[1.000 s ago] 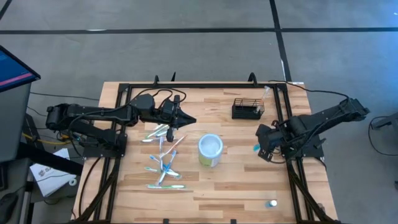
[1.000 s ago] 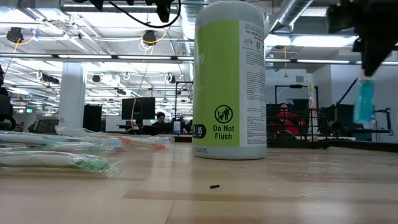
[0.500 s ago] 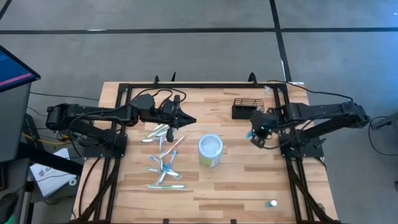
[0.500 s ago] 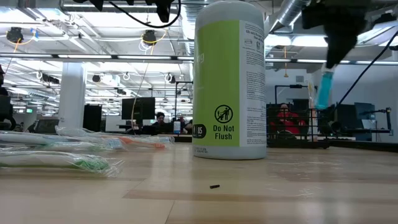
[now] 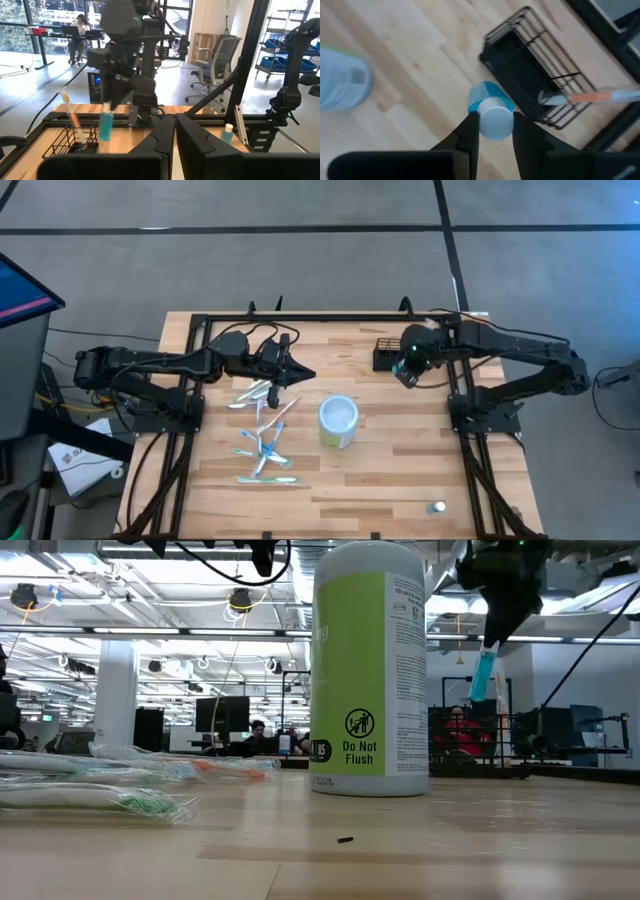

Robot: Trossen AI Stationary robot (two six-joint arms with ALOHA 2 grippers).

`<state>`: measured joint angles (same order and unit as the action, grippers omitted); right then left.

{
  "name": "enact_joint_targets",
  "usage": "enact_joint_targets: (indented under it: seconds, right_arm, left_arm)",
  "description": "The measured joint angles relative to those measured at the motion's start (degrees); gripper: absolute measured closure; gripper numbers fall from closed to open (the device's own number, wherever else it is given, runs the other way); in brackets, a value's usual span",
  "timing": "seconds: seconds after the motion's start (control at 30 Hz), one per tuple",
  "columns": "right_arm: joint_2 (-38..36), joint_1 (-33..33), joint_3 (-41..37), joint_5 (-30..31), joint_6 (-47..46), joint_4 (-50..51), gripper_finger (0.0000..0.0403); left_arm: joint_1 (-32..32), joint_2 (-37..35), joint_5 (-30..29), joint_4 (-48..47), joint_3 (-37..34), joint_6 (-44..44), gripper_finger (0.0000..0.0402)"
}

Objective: Pick & Place toothbrushing station
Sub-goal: Put the blue mouthwash into the wire organizer

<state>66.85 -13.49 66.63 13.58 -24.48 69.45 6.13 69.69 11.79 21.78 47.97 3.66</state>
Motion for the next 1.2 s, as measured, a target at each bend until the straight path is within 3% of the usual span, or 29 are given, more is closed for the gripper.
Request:
enact_joint_targets:
  seconds: [0.37, 0.77, 1.2]
  right_arm:
    - [0.35, -9.08, 0.00, -1.61, 5.41, -4.04, 0.0325]
    - [7.26, -13.06, 0.33, -1.55, 10.88, -8.39, 0.0325]
    - [5.61, -17.80, -0.24, -1.44, 13.09, -7.90, 0.0325]
  left_arm:
    - [0.00, 0.01, -0.24, 0.02, 0.00, 0.00, 0.0390]
    - [0.00, 0.00, -0.20, -0.26, 0.01, -0.31, 0.0390]
    - [0.00, 0.00, -0.17, -0.44, 0.00, -0.42, 0.0390]
